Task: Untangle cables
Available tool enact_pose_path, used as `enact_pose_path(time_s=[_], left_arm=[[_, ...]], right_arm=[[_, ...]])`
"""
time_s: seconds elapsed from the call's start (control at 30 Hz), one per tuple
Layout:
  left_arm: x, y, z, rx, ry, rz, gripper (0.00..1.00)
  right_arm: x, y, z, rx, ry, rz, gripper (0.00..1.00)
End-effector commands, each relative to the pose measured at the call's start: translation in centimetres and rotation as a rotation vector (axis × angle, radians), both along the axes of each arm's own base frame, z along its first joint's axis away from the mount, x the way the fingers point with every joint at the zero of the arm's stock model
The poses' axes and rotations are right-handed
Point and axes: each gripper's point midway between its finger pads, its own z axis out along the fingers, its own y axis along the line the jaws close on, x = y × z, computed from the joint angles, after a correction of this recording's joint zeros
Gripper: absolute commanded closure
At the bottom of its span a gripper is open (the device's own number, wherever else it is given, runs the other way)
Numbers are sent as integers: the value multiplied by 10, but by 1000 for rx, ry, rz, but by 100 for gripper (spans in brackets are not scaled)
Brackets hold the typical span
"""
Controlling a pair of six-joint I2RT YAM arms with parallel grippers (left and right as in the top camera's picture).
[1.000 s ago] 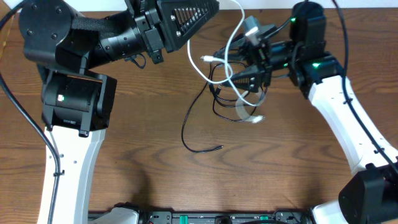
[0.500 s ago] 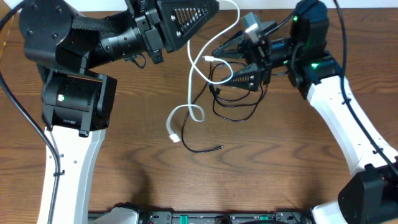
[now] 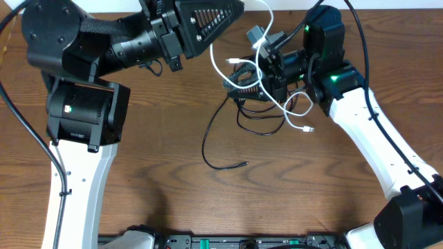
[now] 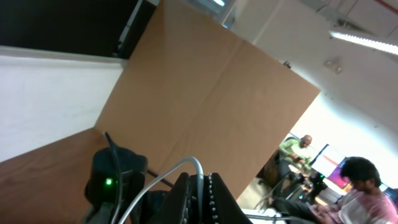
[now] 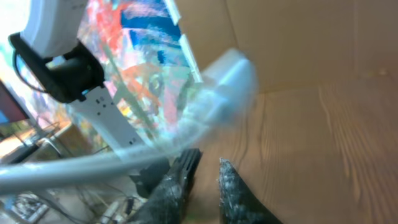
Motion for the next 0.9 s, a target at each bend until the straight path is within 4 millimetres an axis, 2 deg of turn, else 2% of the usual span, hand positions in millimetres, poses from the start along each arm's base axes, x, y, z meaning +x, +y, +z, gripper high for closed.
enact_pose_path(time_s=[0.0, 0.13, 0.2, 0.3, 0.47, 0.6, 0.87], left_arm=[[-4, 0, -2, 37, -84, 4, 92], [8, -3, -30, 104, -37, 12, 92], [14, -4, -49, 152, -18, 14, 92], [30, -8, -81, 209, 46, 4, 92], [54, -14, -107, 223, 126, -16, 92], [62, -15, -115, 228, 147, -17, 92], [63, -16, -102, 197, 130, -12, 92]], right_arm=[[16, -10, -1, -23, 31, -77, 86], [54, -27, -23, -116, 133, -290, 71], [62, -31, -31, -148, 163, -343, 69], [61, -32, -37, -164, 142, -348, 59], [54, -32, -42, -166, 100, -320, 46], [42, -32, -52, -139, 71, -238, 41], [47, -20, -96, -139, 156, -151, 35]])
